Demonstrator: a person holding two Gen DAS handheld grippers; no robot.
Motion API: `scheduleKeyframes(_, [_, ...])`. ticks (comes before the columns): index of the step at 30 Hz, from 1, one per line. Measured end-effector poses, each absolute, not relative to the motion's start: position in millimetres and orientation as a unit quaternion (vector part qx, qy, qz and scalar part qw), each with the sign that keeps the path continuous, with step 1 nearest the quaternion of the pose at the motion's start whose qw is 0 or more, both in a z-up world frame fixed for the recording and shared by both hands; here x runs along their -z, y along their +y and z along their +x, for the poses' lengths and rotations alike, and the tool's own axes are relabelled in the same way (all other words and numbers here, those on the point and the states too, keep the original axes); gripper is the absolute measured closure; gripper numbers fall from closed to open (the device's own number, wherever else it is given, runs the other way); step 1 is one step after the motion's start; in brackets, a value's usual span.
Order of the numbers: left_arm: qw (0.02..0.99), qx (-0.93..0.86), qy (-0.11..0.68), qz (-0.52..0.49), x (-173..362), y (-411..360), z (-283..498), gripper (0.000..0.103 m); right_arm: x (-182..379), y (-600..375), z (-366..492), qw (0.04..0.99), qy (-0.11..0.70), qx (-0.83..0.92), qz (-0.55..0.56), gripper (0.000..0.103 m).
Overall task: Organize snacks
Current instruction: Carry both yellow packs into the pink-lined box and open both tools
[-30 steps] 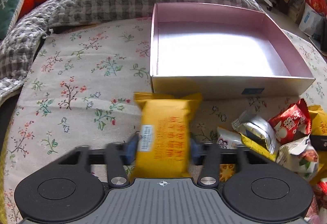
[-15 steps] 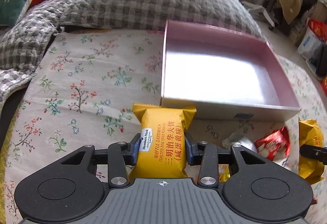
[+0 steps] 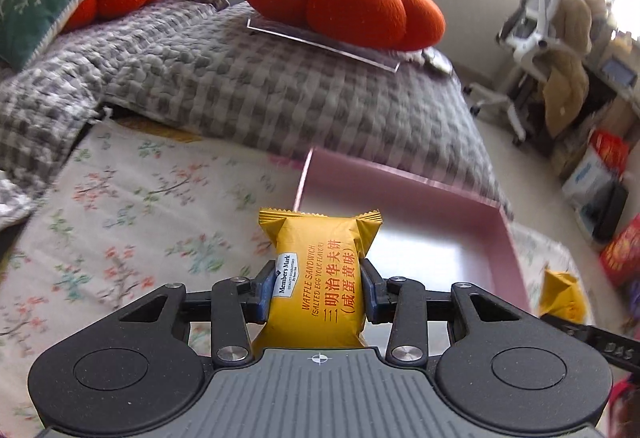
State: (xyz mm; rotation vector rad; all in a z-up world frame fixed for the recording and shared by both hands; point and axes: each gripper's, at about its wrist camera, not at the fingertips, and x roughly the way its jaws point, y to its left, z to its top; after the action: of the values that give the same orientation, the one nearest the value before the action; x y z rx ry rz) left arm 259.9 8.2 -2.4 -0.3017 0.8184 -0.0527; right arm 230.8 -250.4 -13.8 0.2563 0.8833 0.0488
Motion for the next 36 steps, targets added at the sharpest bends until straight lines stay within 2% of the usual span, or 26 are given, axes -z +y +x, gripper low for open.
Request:
scheduleKeyframes(13, [0.913,0.041,0.379,-0.148,35.2,-2.1,300.7,0.064,34.0,-228.1,272.8,0.902,0.415,-0.044,0.107,0.065])
scheduleKeyframes(20, [0.922,0.044,0.369,-0.113,39.7,-15.4,301.5,0.063,44.2,-224.1,271.6,0.897,0.431,-0.040,0.090,0.064])
scheduleKeyframes(22, [0.923,0.044,0.365,-0.114,34.4,-14.4,299.2,0.062,40.3,-223.7,269.7,0.900,0.427,-0.037,0.086,0.060])
scheduleKeyframes(23, [0.923,0.044,0.364,-0.120,31.2,-12.5,297.8,0.058,37.2,-223.6,268.5,0.902,0.422,-0.033,0.084,0.057])
scheduleKeyframes(26, [0.925,0.038,0.359,-0.121,19.5,-8.2,292.0,0.049,25.8,-226.2,265.5,0.908,0.409,-0.028,0.083,0.038])
scheduleKeyframes(28, [0.926,0.023,0.364,-0.102,12.1,-8.0,287.9,0.042,14.4,-227.7,259.3,0.915,0.394,-0.024,0.081,0.022])
scheduleKeyframes(29, [0.924,0.013,0.371,-0.091,9.2,-7.5,286.3,0.036,8.9,-228.3,256.2,0.918,0.387,-0.024,0.079,0.019])
scheduleKeyframes(31, [0.920,-0.002,0.384,-0.079,4.9,-4.0,281.7,0.031,-1.9,-228.3,249.2,0.924,0.374,-0.024,0.070,0.009])
scheduleKeyframes(33, [0.916,-0.008,0.393,-0.084,0.9,2.3,276.0,0.021,-11.5,-226.9,239.9,0.930,0.363,-0.021,0.058,0.003])
scheduleKeyframes(36, [0.909,-0.020,0.407,-0.089,-4.4,11.2,266.3,0.017,-20.1,-226.1,230.2,0.931,0.361,-0.019,0.053,0.001])
